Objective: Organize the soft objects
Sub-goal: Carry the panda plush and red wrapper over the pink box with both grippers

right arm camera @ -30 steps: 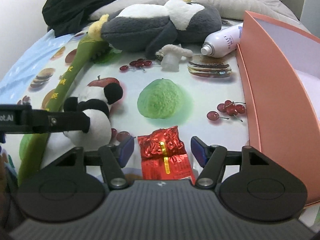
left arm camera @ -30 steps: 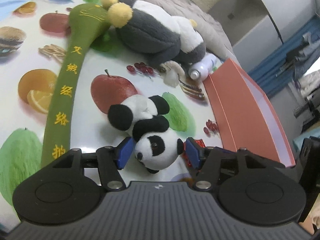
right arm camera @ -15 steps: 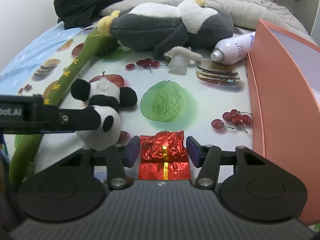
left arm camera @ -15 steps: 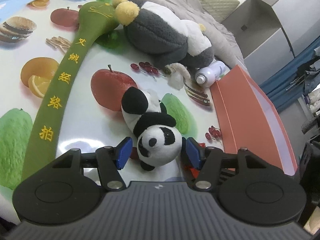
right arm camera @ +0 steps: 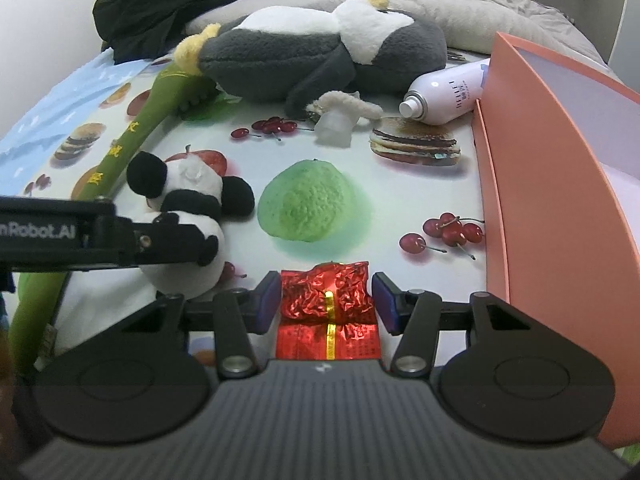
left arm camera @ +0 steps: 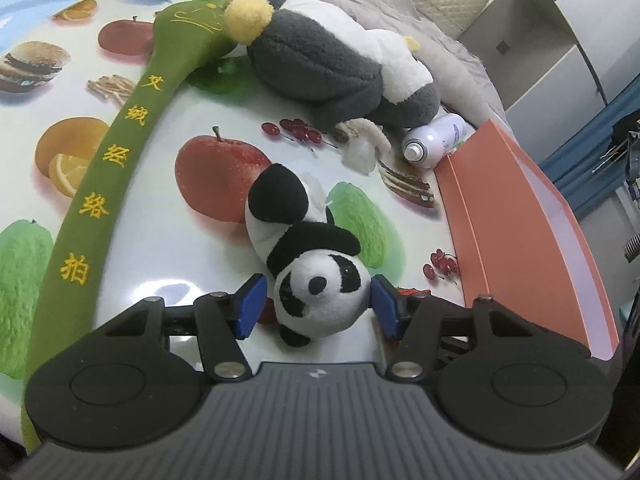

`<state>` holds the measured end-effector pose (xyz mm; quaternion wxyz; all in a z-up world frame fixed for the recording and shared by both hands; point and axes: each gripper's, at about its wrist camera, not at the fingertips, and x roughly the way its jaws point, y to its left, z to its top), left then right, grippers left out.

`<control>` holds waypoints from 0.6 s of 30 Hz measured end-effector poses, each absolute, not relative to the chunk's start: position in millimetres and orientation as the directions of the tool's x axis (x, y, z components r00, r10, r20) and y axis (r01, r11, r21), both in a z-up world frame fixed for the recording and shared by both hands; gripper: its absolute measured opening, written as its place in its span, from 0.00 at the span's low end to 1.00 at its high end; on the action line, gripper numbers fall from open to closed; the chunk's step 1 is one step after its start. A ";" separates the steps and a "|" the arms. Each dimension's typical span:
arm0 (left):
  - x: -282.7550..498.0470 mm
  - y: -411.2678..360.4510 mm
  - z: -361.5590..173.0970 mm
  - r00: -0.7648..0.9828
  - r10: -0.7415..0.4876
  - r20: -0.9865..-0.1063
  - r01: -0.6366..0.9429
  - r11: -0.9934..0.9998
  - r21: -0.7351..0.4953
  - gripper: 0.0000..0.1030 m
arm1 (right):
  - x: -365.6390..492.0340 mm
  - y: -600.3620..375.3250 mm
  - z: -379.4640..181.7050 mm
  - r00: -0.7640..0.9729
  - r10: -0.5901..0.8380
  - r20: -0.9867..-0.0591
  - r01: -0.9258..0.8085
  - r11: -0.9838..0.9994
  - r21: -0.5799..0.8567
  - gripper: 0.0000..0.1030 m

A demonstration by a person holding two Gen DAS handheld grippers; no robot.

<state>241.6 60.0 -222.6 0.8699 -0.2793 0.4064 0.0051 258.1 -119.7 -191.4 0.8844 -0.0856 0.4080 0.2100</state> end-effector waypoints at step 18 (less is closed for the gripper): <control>203.9 45.0 -199.3 0.696 -0.182 -0.695 -0.191 0.886 -0.423 0.51 | 224.1 -133.3 -165.4 0.613 0.318 -0.723 -0.419 0.907 0.044 0.51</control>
